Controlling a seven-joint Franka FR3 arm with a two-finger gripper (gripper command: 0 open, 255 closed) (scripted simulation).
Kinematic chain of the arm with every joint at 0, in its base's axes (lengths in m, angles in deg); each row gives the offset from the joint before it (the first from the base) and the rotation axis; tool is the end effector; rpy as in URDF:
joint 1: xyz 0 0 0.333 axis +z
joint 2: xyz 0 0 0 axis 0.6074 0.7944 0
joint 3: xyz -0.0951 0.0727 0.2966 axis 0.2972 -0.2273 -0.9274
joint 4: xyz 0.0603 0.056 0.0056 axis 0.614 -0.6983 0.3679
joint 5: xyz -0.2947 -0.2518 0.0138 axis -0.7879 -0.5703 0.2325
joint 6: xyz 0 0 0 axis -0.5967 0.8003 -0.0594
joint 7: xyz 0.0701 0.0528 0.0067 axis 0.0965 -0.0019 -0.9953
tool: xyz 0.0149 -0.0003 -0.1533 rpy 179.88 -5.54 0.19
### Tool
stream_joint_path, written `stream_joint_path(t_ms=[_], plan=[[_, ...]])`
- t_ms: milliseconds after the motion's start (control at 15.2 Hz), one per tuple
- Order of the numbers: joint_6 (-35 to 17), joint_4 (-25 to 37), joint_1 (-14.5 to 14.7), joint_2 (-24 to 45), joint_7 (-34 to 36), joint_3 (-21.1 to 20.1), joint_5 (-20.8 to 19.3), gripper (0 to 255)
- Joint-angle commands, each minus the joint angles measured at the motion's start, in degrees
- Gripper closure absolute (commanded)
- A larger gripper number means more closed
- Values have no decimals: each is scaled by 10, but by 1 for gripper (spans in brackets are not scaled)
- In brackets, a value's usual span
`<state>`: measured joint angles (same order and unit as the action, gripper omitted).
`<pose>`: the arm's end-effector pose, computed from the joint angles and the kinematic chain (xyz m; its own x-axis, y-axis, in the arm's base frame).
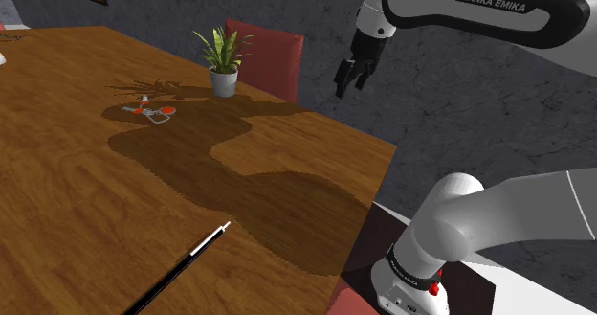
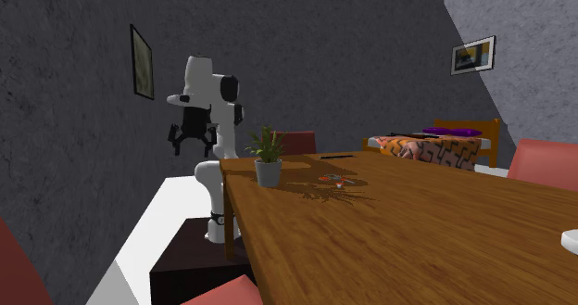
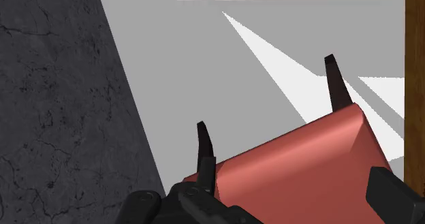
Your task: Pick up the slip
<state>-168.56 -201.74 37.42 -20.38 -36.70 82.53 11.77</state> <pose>0.3298 -0.0387 0.5807 0.9892 -0.0288 0.1439 -0.0414 -0.9954 0.0859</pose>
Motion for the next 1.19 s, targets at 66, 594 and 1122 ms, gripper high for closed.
stream_joint_path(t_ms=[66, 594, 1122], plan=[[-9, 3, 6, 10, 6, -7, 6, 0], [-77, 47, 45, 98, 48, -64, 43, 0], [-132, 121, 76, 200, 88, -120, 58, 0]])
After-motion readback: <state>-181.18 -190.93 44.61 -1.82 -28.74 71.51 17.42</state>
